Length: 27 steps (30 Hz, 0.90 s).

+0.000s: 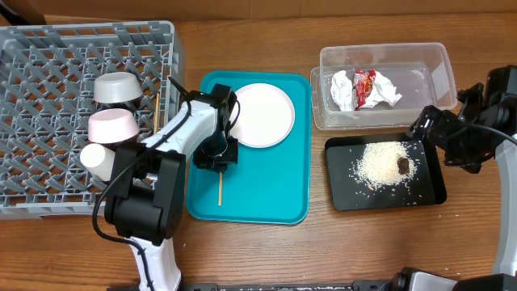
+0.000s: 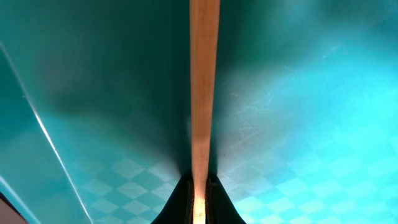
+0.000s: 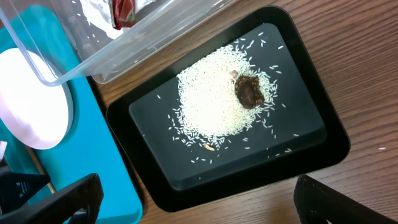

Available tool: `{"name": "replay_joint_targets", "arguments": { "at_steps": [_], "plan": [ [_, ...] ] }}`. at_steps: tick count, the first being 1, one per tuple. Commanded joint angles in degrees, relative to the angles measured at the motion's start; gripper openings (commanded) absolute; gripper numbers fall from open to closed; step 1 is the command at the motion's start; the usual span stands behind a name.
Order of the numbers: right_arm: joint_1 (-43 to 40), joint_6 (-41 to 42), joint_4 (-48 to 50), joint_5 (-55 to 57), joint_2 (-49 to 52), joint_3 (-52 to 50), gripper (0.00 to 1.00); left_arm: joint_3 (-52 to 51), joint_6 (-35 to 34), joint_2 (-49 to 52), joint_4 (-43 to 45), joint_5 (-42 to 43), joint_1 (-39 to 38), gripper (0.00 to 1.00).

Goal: Sort waste into correct bins and load items into the dishwasher
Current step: 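Carry the second chopstick to the rack and stand it upright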

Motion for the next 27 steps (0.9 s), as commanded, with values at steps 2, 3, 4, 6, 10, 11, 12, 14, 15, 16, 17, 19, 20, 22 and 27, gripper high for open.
{"name": "replay_joint_targets", "arguments": {
  "at_steps": [2,3,4,6,10,11,12,14,15,16,17,19,20,22,27],
  "plan": [
    [0.0,-0.2,-0.1,-0.2,-0.6,0.5,1.0,5.4,-1.2,1.9,-4.0,-1.8,0.4,0.04],
    [0.0,-0.2,-0.1,-0.2,-0.6,0.5,1.0,7.3,-1.2,1.6,-5.2,-2.9,0.4,0.04],
    [0.1,-0.2,-0.1,-0.2,-0.6,0.5,1.0,10.6,-1.2,0.9,-7.3,-4.6,0.4,0.04],
    [0.0,-0.2,-0.1,-0.2,-0.6,0.5,1.0,13.8,-1.2,0.1,-9.4,-5.8,0.4,0.04],
    [0.0,-0.2,-0.1,-0.2,-0.6,0.5,1.0,20.3,-1.1,-4.2,-11.4,-7.2,2.2,0.04],
    [0.0,-0.2,-0.1,-0.2,-0.6,0.5,1.0,21.4,-1.1,-5.4,-11.6,-8.2,3.0,0.04],
    [0.0,-0.2,-0.1,-0.2,-0.6,0.5,1.0,22.1,-1.1,-6.7,-11.6,-9.5,3.9,0.04],
    [0.0,-0.2,-0.1,-0.2,-0.6,0.5,1.0,22.3,-1.1,-8.9,-11.6,-12.8,6.7,0.04],
    [0.0,-0.2,-0.1,-0.2,-0.6,0.5,1.0,22.3,-1.1,-9.1,-11.6,-13.6,7.5,0.04],
    [0.0,-0.2,0.0,-0.2,-0.6,0.5,1.0,22.3,-0.5,-9.1,-11.6,-14.2,9.6,0.04],
    [0.0,-0.2,0.0,-0.2,-0.6,0.5,1.0,22.3,-0.5,-9.0,-11.6,-14.2,11.0,0.04],
    [0.0,-0.2,0.0,-0.2,-0.6,0.5,1.0,22.3,-0.5,-9.0,-11.4,-14.2,13.2,0.04],
    [0.0,-0.2,0.0,-0.2,-0.6,0.5,1.0,22.3,-0.5,-9.0,-11.1,-14.2,14.6,0.04],
    [0.0,-0.2,-0.1,-0.2,-0.6,0.5,1.0,22.3,0.4,-8.9,-9.6,-13.8,17.6,0.04],
    [0.0,-0.2,-0.1,-0.2,-0.6,0.5,1.0,22.2,6.9,-7.1,-6.2,-13.9,19.4,0.04]
  ]
}}
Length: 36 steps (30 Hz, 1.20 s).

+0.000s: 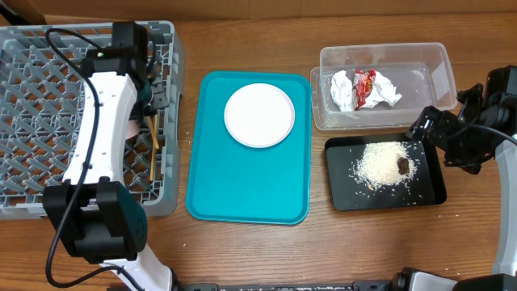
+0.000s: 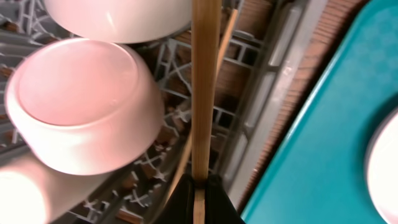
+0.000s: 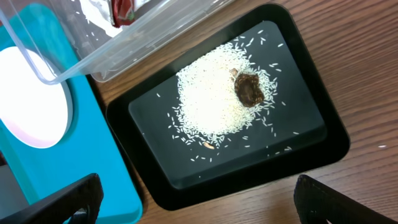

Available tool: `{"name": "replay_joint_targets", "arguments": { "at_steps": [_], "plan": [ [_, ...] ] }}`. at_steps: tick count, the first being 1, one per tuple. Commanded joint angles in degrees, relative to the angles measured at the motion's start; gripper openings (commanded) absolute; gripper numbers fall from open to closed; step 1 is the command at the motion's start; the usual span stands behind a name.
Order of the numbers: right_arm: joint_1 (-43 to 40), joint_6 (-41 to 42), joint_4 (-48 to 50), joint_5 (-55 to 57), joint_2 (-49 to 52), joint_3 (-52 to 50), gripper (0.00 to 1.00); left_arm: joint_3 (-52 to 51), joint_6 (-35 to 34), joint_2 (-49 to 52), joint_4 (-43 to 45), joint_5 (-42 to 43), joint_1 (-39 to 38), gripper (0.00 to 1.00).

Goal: Sort waste into correct bins and load items into the dishwasher
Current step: 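Carry the second chopstick to the rack and stand it upright, then grasp the rim of the white plate with the left gripper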

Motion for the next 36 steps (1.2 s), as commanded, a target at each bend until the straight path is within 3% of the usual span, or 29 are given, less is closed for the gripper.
{"name": "replay_joint_targets", "arguments": {
  "at_steps": [1,4,6,11,16,21,23,26,31,36],
  "plan": [
    [0.0,-0.2,0.3,-0.3,-0.6,0.5,1.0,0.7,4.7,2.0,1.1,-1.2,-0.2,0.04],
    [0.1,-0.2,0.2,-0.3,-0.6,0.5,1.0,0.7,4.7,3.9,1.1,-2.4,-0.2,0.04],
    [0.0,-0.2,0.3,-0.3,-0.6,0.5,1.0,0.7,4.7,4.9,0.7,-2.3,-0.2,0.15],
    [0.0,-0.2,0.3,-0.3,-0.6,0.5,1.0,0.8,4.7,4.3,0.1,-2.3,-0.2,0.22],
    [0.0,-0.2,0.3,-0.3,-0.6,0.5,1.0,1.2,4.6,2.0,-1.5,3.1,-1.5,0.27],
    [0.0,-0.2,0.3,-0.3,-0.6,0.5,1.0,1.2,4.2,0.3,0.2,13.2,-7.3,0.37],
    [0.0,-0.2,0.3,-0.3,-0.6,0.5,1.0,1.2,5.8,0.3,2.0,13.6,-11.4,0.41],
    [0.0,-0.2,0.3,-0.3,-0.6,0.5,1.0,1.0,10.0,0.5,6.1,13.0,-17.7,0.57],
    [0.0,-0.2,0.3,-0.3,-0.6,0.5,1.0,0.7,14.6,2.4,11.8,10.0,-26.6,0.63],
    [0.0,-0.2,0.3,-0.3,-0.6,0.5,1.0,0.7,18.4,7.7,13.4,9.8,-31.6,0.62]
  ]
}}
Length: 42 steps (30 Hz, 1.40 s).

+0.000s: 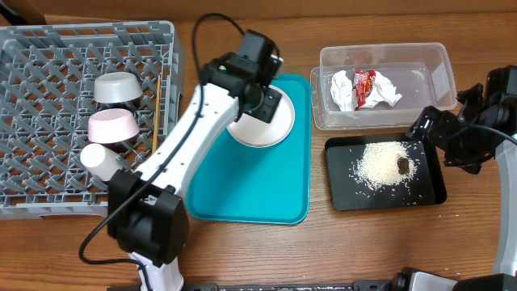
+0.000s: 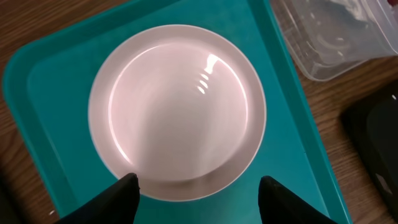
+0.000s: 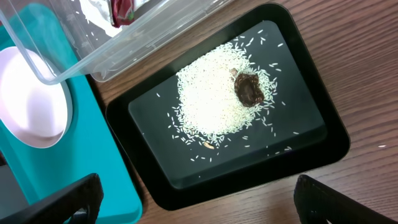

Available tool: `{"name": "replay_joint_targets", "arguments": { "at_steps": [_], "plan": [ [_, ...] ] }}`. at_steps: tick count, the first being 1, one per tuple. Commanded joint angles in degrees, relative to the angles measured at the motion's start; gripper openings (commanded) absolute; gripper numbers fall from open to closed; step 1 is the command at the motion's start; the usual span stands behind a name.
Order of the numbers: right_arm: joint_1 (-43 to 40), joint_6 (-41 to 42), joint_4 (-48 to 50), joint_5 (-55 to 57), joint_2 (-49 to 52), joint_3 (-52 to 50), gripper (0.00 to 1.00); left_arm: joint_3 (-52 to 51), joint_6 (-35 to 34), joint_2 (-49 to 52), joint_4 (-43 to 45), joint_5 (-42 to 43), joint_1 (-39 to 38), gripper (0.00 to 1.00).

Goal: Sort waste into correct bins and load items into the dishwasher
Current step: 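Grasp the rim of the white plate with the left gripper, then lift the white plate and slot it upright into the dish rack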

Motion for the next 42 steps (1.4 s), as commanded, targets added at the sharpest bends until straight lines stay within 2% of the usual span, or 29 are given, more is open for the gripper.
{"name": "replay_joint_targets", "arguments": {
  "at_steps": [1,8,16,17,20,22,25,28,34,39,42],
  "plan": [
    [0.1,-0.2,0.3,-0.3,-0.6,0.5,1.0,0.7,5.0,5.4,0.3,-1.1,-2.6,0.62],
    [0.0,-0.2,0.3,-0.3,-0.6,0.5,1.0,0.7,7.9,13.6,-0.2,-1.2,-5.7,0.6],
    [0.0,-0.2,0.3,-0.3,-0.6,0.5,1.0,0.7,7.7,19.2,-2.8,-1.2,-6.6,0.45],
    [0.0,-0.2,0.3,-0.3,-0.6,0.5,1.0,0.7,7.7,19.6,-3.1,-1.2,-6.6,0.41],
    [0.0,-0.2,0.3,-0.3,-0.6,0.5,1.0,0.6,7.7,20.6,-4.5,-1.3,-6.6,0.16],
    [0.0,-0.2,0.3,-0.3,-0.6,0.5,1.0,0.7,7.7,20.5,-4.8,-2.8,-6.6,0.04],
    [0.0,-0.2,0.3,-0.3,-0.6,0.5,1.0,0.9,7.6,20.3,-5.9,-5.5,-6.6,0.04],
    [0.0,-0.2,0.3,-0.3,-0.6,0.5,1.0,3.2,2.8,18.6,-8.9,-10.7,-6.6,0.04],
    [0.0,-0.2,0.1,-0.3,-0.6,0.5,1.0,6.7,0.1,9.5,-10.1,-12.1,-5.9,0.04],
    [0.0,-0.2,0.1,-0.2,-0.6,0.5,1.0,6.8,-1.8,0.0,-10.4,-13.0,-2.2,0.04],
    [0.0,-0.2,0.1,-0.2,-0.6,0.5,1.0,6.8,-2.6,-7.0,-11.3,-10.5,3.8,0.04]
  ]
}}
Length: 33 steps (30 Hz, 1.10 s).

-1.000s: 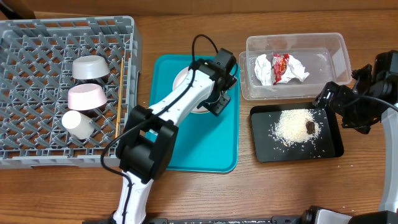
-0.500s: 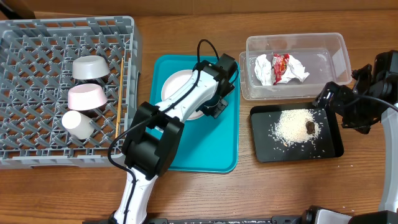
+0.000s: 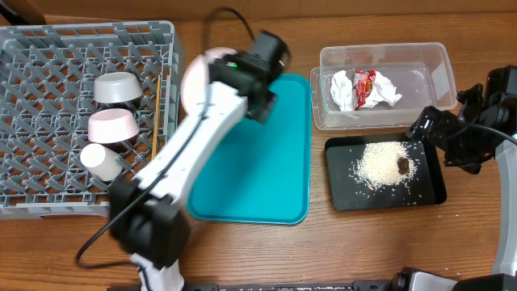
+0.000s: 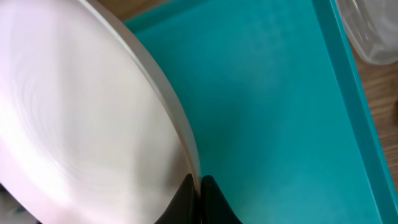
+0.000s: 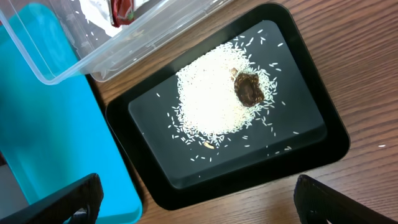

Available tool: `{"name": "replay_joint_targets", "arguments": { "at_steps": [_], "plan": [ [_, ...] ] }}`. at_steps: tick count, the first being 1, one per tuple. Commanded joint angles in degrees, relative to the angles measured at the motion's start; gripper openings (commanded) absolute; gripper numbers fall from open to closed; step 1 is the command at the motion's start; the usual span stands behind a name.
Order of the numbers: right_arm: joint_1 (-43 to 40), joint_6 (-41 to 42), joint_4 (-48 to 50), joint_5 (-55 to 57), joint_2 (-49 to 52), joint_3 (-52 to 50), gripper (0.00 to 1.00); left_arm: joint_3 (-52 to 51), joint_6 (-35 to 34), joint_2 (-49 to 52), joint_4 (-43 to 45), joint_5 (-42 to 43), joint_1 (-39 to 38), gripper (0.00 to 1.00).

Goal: Sort waste into correct bins and load items into the dishwasher
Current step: 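Lift the white plate and slot it upright into the dish rack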

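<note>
My left gripper [image 3: 232, 82] is shut on the rim of a white plate [image 3: 200, 78], which it holds tilted on edge above the top left corner of the teal tray [image 3: 250, 178], next to the grey dish rack [image 3: 48, 48]. In the left wrist view the plate [image 4: 81, 112] fills the left side, and the left gripper [image 4: 199, 198] pinches its edge over the tray [image 4: 280, 124]. My right gripper [image 5: 199, 205] stands open above the near edge of the black tray [image 5: 224, 112] of rice, with nothing between its fingers.
The rack holds a white bowl [image 3: 119, 87], a pink bowl [image 3: 111, 124], a white cup [image 3: 97, 159] and wooden chopsticks [image 3: 157, 121]. A clear bin [image 3: 380, 85] with crumpled wrappers stands behind the black tray [image 3: 385, 174] at the right.
My left gripper was open over the plate lying flat on the teal tray. Now it is shut on the plate's rim, and the plate is off the tray, tilted, nearer the rack. The right arm is unchanged.
My left gripper was shut on a chopstick on the teal tray, then held it over the rack beside the bowls. Later the chopstick lay in the rack and the gripper was open over the plate. Now the plate is held. The right gripper stayed open throughout.
</note>
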Motion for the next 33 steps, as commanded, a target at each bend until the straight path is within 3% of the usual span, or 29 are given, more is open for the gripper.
{"name": "replay_joint_targets", "arguments": {
  "at_steps": [1,14,33],
  "plan": [
    [0.0,-0.2,0.2,-0.2,-0.6,0.5,1.0,0.9,-1.4,-6.5,-0.7,5.5,6.9,0.04],
    [0.0,-0.2,0.2,-0.2,-0.6,0.5,1.0,0.7,8.8,-8.8,-1.5,52.1,33.1,0.04],
    [0.0,-0.2,0.1,-0.2,-0.6,0.5,1.0,0.3,14.4,1.6,-6.0,54.6,41.8,0.04]
  ]
}}
